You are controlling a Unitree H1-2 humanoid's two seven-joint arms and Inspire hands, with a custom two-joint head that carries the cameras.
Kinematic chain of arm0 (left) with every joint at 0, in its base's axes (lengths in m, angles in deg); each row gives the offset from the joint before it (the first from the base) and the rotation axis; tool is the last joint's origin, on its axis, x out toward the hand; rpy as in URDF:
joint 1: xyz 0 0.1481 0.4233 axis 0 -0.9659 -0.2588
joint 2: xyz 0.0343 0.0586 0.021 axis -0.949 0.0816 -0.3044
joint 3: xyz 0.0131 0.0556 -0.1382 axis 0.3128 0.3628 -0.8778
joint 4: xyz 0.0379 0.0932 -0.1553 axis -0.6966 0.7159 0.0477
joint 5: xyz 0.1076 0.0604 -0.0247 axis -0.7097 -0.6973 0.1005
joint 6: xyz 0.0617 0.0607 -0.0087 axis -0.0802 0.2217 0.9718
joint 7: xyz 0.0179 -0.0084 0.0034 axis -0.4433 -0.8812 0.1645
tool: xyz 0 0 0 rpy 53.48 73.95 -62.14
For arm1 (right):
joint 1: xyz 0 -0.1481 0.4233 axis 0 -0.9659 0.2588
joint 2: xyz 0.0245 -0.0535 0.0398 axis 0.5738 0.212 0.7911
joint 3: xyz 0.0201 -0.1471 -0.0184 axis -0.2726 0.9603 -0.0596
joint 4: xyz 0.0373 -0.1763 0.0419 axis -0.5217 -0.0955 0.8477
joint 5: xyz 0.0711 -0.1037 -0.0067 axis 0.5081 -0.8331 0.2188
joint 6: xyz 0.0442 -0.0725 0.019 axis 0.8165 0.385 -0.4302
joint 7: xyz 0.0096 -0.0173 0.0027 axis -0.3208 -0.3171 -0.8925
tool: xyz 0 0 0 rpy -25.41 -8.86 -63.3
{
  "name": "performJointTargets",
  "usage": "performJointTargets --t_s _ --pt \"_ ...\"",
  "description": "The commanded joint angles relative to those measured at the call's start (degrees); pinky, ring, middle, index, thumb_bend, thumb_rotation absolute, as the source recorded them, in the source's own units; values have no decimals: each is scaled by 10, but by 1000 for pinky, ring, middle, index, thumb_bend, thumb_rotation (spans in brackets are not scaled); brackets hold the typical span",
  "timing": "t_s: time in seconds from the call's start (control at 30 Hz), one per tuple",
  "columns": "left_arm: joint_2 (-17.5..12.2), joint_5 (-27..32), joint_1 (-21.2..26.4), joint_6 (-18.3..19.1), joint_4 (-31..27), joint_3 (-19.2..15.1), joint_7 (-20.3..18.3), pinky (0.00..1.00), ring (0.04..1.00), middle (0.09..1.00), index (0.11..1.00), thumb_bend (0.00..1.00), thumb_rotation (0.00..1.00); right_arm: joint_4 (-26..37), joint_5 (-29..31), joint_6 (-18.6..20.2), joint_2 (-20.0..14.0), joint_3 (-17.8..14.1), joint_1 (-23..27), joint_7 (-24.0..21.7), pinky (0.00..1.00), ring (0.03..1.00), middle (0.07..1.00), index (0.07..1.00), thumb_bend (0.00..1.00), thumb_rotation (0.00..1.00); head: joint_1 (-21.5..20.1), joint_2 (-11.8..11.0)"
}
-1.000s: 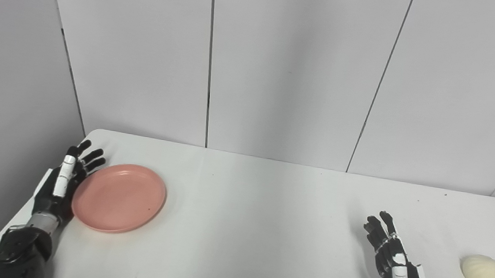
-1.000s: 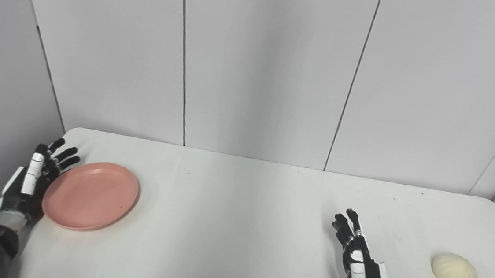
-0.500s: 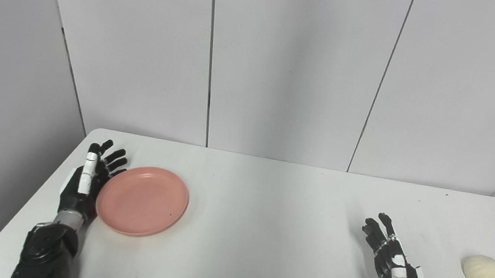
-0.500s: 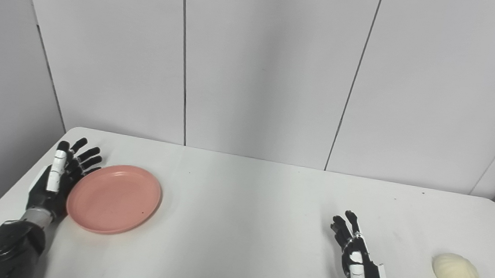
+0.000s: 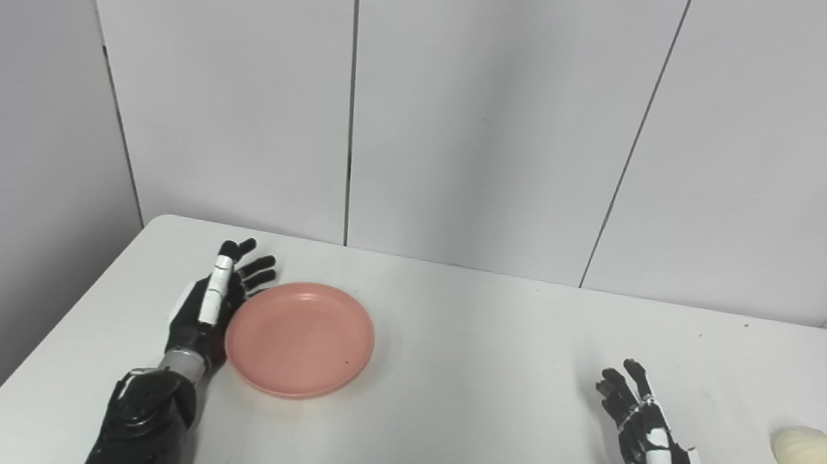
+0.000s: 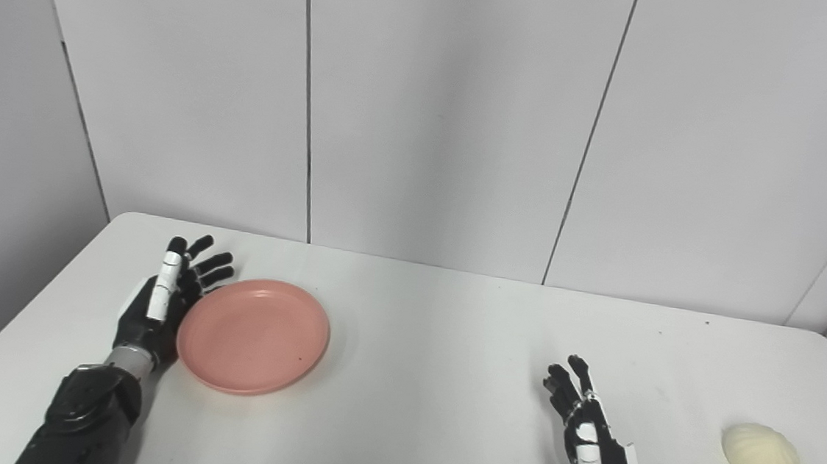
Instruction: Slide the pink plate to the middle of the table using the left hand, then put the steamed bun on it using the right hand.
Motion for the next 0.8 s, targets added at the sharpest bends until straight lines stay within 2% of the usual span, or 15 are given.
performJointTargets --t_s 0.0,0.33,0.77 --pt "5 -3 7 11 -24 4 3 768 819 808 882 801 922 -15 1 6 14 7 -23 2 933 888 891 941 741 997 -4 2" --pt "37 -12 -9 42 -70 29 2 766 824 824 885 791 916 -4 -12 22 21 14 -21 8 933 893 894 937 754 1000 -35 12" --pt "81 -10 -14 59 -94 32 30 749 816 813 870 787 889 15 -35 41 41 26 -19 21 915 874 876 919 776 985 -87 30"
